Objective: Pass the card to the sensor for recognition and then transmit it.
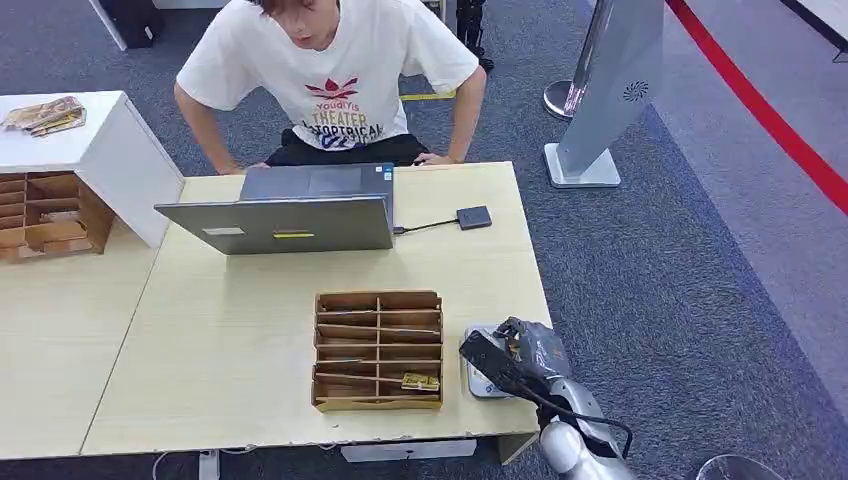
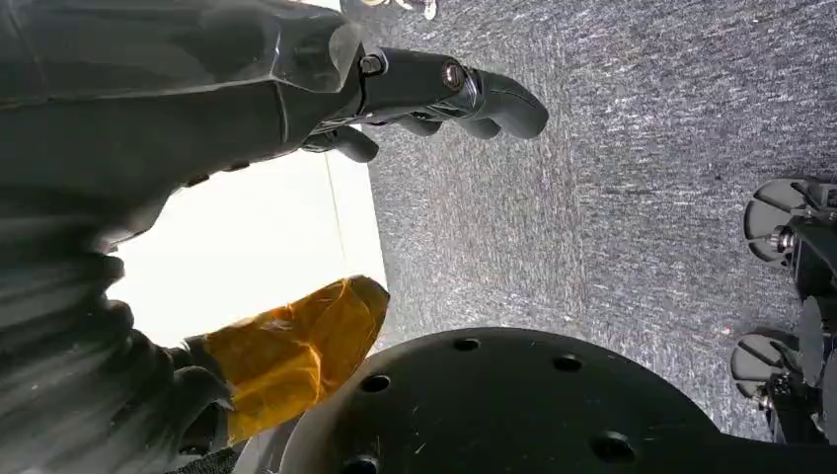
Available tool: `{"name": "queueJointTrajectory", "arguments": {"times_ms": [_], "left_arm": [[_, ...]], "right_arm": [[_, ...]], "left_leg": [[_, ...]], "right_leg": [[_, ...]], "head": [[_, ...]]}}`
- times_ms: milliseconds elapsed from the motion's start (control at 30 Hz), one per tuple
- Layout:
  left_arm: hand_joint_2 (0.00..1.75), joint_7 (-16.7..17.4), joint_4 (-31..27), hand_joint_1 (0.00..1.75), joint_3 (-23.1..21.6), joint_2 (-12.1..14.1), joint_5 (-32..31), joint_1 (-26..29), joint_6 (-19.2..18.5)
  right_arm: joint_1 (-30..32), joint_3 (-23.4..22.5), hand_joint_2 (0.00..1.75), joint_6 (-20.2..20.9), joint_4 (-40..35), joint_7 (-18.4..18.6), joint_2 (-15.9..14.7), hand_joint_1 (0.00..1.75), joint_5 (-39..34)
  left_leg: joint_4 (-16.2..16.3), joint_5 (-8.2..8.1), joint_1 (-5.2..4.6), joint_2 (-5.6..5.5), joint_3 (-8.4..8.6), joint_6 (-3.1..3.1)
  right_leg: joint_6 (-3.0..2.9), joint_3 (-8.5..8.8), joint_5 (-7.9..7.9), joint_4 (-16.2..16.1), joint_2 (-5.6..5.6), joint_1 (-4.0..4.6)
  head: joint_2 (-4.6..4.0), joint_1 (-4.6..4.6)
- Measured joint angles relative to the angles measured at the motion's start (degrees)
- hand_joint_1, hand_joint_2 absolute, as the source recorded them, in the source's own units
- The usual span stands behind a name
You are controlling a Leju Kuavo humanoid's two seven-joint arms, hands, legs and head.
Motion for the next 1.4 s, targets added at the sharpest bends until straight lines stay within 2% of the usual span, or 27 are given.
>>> {"name": "queueJointTrajectory", "arguments": {"times_ms": [1400], "left_arm": [[1.75, 0.3, 0.0, 0.00, 0.0, 0.0, 0.0, 0.0, -0.4]], "right_arm": [[0.0, -0.1, 1.75, 0.2, 0.0, 0.0, 0.3, 1.75, 0.0]], "left_leg": [[0.0, 0.00, 0.00, 0.01, 0.02, 0.00]], "right_leg": [[0.00, 0.01, 0.00, 0.0, 0.01, 0.00]], "head": [[0.00, 0.00]]}}
